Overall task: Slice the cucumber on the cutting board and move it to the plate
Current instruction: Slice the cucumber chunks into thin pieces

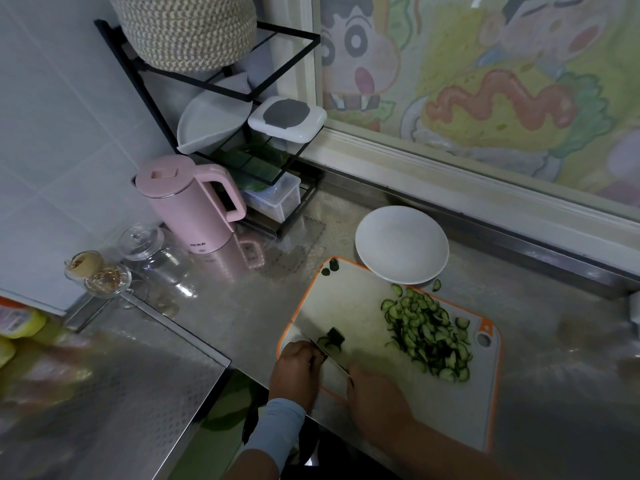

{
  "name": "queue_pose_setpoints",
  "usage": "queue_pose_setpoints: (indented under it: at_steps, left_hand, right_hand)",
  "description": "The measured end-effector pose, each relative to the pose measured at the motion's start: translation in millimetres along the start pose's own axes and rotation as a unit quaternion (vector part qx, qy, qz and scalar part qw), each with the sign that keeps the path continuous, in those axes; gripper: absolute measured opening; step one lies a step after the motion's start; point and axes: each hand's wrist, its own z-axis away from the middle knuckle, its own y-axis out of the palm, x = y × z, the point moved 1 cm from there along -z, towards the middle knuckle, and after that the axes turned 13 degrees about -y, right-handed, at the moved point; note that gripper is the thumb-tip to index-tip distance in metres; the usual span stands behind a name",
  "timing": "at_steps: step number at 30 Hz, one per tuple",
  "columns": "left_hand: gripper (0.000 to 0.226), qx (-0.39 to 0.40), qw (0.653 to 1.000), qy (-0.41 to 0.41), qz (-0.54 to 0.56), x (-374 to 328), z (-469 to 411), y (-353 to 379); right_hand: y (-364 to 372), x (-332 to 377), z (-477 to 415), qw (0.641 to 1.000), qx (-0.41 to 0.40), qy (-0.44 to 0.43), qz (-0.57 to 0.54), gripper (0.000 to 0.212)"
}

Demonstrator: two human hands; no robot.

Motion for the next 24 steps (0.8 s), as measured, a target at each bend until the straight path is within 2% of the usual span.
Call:
queue_pose_setpoints:
  at_steps: [6, 10, 18, 24]
  left_hand:
    - [0.012, 0.004, 1.000, 0.019, -0.021, 2.8, 2.9, -0.7]
    - [0.007, 0.011, 1.000, 0.017, 0.004, 6.3, 0.5, -0.5]
    - [0.013, 0.007, 1.000, 0.011, 0.009, 4.8, 0.7, 1.6]
    - [0.012, 0.019, 1.000, 0.012, 0.000, 12.0, -1.7, 7.8]
  right_hand:
    - [-0.7, 9.5, -17.0, 0.999, 0.030, 0.002, 0.026, 0.044]
    - [-8.3, 20.7, -33.3, 1.000, -0.016, -0.010, 0.009, 0.037]
    - [-14.2, 18.8, -17.3, 0.998, -0.055, -0.025, 0.010, 0.035]
    - [-5.8, 5.5, -0.1, 0.999, -0.003, -0.008, 0.042, 0.038]
